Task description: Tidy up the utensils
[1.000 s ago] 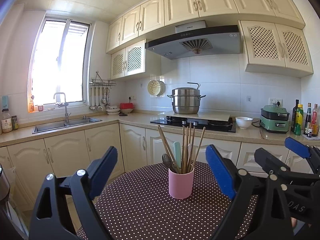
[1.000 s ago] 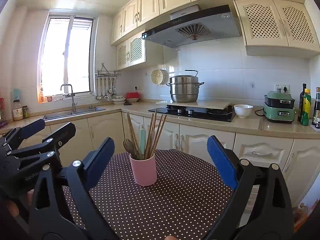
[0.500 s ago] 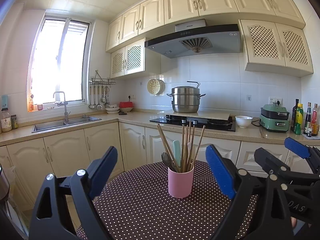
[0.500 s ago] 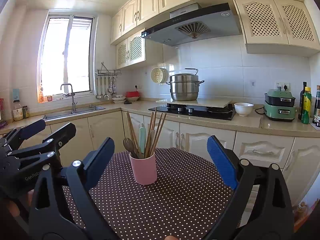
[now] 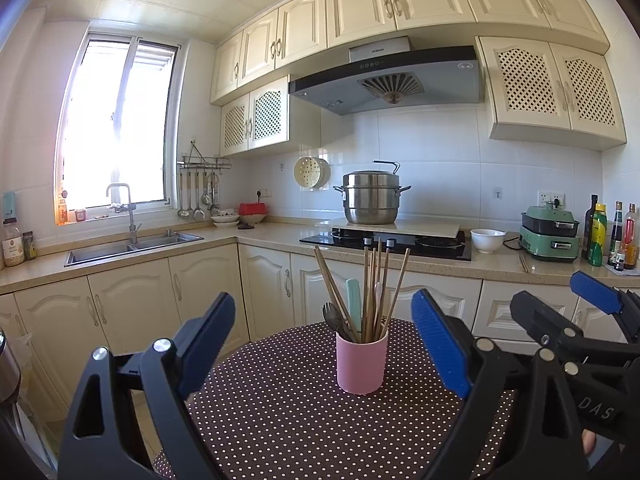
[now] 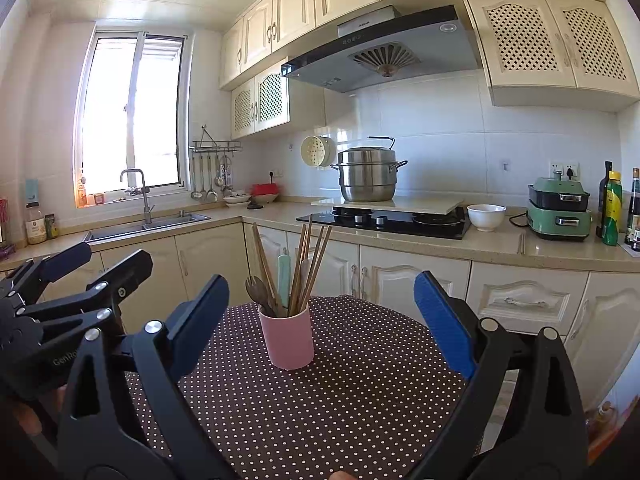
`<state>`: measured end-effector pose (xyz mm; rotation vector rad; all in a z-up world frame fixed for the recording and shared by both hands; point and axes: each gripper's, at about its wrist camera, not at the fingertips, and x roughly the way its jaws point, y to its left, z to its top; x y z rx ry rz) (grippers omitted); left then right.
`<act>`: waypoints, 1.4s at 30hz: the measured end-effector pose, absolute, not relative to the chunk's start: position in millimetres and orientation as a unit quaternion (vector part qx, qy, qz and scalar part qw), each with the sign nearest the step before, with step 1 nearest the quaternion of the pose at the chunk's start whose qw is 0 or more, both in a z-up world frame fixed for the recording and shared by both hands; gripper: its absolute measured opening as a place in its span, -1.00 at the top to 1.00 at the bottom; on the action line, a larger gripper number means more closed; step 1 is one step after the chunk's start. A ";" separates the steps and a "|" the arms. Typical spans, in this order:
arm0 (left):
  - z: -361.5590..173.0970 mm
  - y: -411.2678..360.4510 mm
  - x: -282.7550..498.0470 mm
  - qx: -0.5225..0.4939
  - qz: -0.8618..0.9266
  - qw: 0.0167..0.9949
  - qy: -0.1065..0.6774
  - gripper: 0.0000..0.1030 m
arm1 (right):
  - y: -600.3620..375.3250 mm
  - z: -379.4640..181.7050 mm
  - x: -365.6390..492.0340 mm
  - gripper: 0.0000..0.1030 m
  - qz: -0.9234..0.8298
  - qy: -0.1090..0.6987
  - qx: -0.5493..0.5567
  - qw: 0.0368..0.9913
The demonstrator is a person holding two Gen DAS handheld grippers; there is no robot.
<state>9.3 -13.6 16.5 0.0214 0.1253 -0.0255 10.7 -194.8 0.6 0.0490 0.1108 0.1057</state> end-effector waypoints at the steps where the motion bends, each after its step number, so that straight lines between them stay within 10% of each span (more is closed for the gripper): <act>1: 16.7 -13.6 9.4 0.011 -0.013 0.998 0.062 -0.71 | -194.8 0.7 10.7 -0.79 0.053 0.055 0.024 0.997; 42: 16.8 -8.0 8.2 0.009 -0.011 0.998 0.062 -0.71 | -190.4 3.1 12.2 -0.79 0.055 0.058 0.026 0.996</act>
